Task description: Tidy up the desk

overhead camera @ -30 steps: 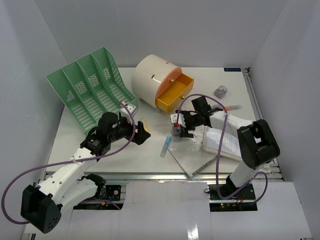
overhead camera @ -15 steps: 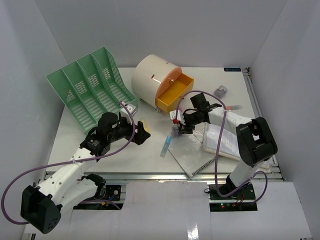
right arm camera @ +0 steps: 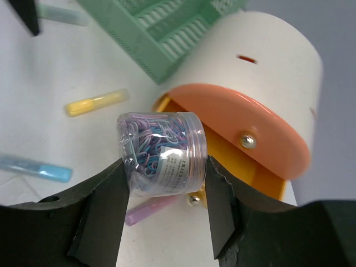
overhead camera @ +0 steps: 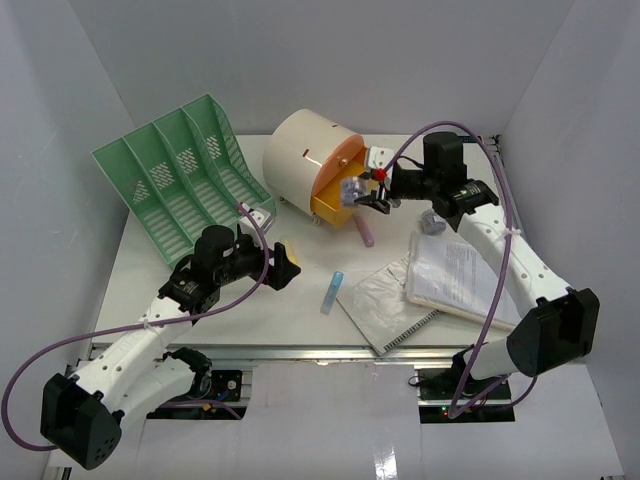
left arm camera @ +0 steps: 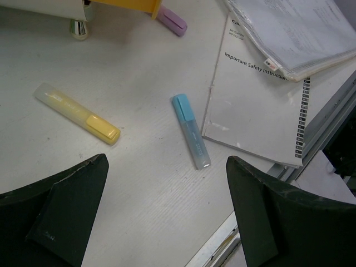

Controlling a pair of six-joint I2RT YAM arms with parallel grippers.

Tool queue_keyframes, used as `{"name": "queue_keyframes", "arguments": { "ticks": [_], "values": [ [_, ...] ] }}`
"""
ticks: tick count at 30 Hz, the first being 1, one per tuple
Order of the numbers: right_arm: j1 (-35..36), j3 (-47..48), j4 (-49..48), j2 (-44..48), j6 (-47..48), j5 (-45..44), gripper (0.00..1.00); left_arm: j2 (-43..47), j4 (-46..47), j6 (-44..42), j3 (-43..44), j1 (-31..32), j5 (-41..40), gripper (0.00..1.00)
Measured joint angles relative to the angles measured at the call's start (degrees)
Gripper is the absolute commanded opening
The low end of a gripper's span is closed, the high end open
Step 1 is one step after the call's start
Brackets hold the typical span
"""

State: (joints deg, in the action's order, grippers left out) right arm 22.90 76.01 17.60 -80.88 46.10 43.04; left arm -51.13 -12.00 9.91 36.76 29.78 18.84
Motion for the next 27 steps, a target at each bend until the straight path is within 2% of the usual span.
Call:
{"name": "queue_keyframes", "arguments": {
  "ticks": [7,12,15,19,24,27],
  "values": [
    [-2.52,0.05,-14.23,-5.68,-16.79,-15.98,0.14,0.35,-0.01,0.00,-0.29,0.00,-0.01,0.98],
    [-2.76,1.50,-18.05,-12.63,-22.24,-24.38,0.19,0.35,-0.02,0.00,-0.42,0.00,-0.09,0.98],
    [-2.95,1.87,-18.76,-14.73,-23.55,-27.17,0.35,0.35,-0.01,0.00,-0.42,0.00,-0.19,0.98],
    [-2.98,2.54,-19.81,-16.39,-24.34,-28.66,0.79,0.35,0.01,-0.01,-0.42,0.00,-0.20,0.98],
    [-3.06,2.68,-21.25,-16.77,-24.77,-28.97,0.89,0.35,0.01,-0.02,-0.42,0.00,-0.20,0.98],
    [-3.45,2.82,-21.93,-16.70,-25.17,-28.42,0.91,0.35,0.01,-0.02,-0.42,0.00,-0.20,0.98]
  ]
}}
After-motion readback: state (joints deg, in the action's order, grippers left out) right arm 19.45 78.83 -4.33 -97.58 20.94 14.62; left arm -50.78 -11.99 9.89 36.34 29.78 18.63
